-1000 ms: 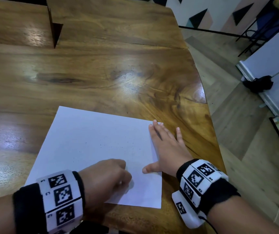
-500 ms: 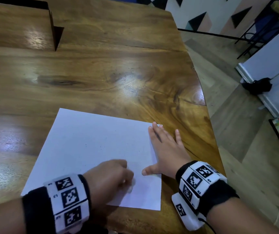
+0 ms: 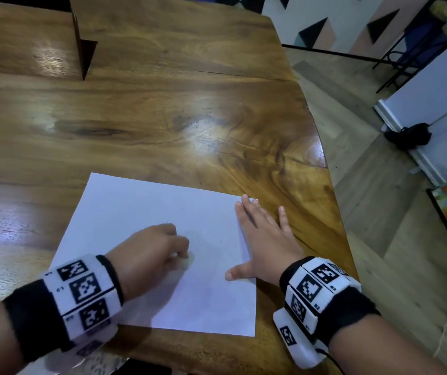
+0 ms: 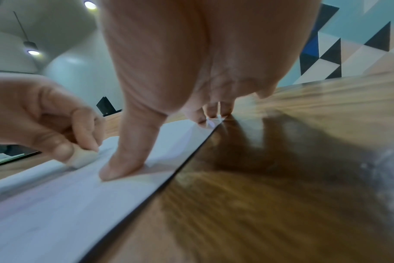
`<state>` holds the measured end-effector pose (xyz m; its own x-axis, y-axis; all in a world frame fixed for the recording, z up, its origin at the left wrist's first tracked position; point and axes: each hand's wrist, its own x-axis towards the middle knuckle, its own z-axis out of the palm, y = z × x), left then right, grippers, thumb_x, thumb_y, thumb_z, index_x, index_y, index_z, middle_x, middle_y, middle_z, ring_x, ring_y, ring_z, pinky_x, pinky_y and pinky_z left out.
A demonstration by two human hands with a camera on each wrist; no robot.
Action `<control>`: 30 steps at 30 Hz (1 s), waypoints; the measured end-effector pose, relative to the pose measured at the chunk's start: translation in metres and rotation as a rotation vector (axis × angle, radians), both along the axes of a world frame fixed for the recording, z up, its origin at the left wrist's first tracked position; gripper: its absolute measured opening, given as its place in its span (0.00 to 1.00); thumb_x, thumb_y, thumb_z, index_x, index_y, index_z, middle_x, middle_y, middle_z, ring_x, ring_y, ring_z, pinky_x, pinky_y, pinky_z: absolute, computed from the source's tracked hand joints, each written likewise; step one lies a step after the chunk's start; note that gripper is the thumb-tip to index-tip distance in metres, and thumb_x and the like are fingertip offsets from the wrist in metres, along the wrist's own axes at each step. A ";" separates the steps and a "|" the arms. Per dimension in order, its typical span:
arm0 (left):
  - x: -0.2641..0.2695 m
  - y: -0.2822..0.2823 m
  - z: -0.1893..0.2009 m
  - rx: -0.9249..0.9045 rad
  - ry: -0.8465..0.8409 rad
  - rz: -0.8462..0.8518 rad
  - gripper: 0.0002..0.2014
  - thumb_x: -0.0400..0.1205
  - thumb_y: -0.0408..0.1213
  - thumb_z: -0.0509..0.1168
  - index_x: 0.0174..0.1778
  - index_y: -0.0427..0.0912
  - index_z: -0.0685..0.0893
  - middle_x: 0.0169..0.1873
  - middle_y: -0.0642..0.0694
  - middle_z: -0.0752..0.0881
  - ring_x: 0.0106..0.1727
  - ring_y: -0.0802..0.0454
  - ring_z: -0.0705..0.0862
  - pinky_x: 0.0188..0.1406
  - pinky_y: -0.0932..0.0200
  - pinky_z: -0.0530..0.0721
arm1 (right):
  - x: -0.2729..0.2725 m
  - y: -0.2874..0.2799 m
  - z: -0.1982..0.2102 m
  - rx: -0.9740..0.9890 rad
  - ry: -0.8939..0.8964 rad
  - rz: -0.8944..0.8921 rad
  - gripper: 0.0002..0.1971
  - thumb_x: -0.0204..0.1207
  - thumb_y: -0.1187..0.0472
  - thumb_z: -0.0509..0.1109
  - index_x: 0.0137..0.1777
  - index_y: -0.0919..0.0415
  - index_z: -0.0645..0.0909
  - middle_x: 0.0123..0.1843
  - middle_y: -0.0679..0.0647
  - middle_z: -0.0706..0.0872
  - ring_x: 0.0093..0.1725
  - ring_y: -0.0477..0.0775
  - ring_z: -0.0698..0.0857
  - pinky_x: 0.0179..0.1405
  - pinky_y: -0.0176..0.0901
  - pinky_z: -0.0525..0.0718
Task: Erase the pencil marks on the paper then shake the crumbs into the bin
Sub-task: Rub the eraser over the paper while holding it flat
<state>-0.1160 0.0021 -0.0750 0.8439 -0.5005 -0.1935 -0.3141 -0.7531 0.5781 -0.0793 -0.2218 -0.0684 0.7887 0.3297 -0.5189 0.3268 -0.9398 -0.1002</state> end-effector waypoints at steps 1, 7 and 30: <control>-0.002 -0.002 0.001 0.001 -0.011 -0.011 0.04 0.72 0.40 0.58 0.32 0.50 0.72 0.30 0.54 0.71 0.31 0.53 0.75 0.29 0.64 0.72 | 0.000 0.000 0.000 0.005 0.001 -0.001 0.65 0.61 0.29 0.71 0.81 0.54 0.28 0.82 0.46 0.24 0.81 0.46 0.28 0.77 0.62 0.27; -0.020 -0.006 0.000 -0.002 0.130 -0.163 0.05 0.73 0.37 0.63 0.39 0.51 0.83 0.33 0.60 0.72 0.41 0.57 0.80 0.34 0.75 0.68 | 0.000 0.000 0.000 0.005 -0.009 0.004 0.65 0.61 0.29 0.71 0.81 0.54 0.28 0.82 0.47 0.24 0.81 0.47 0.28 0.77 0.60 0.25; -0.004 -0.047 0.009 0.112 0.083 -0.140 0.08 0.73 0.31 0.61 0.40 0.47 0.83 0.38 0.51 0.74 0.43 0.49 0.79 0.40 0.60 0.73 | 0.000 -0.002 0.000 0.027 -0.023 0.010 0.65 0.62 0.29 0.70 0.81 0.55 0.28 0.82 0.47 0.24 0.81 0.47 0.28 0.74 0.58 0.24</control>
<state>-0.1200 -0.0453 -0.0662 0.7463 -0.5834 -0.3203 -0.3754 -0.7664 0.5213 -0.0796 -0.2237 -0.0681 0.7967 0.3510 -0.4920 0.3386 -0.9336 -0.1176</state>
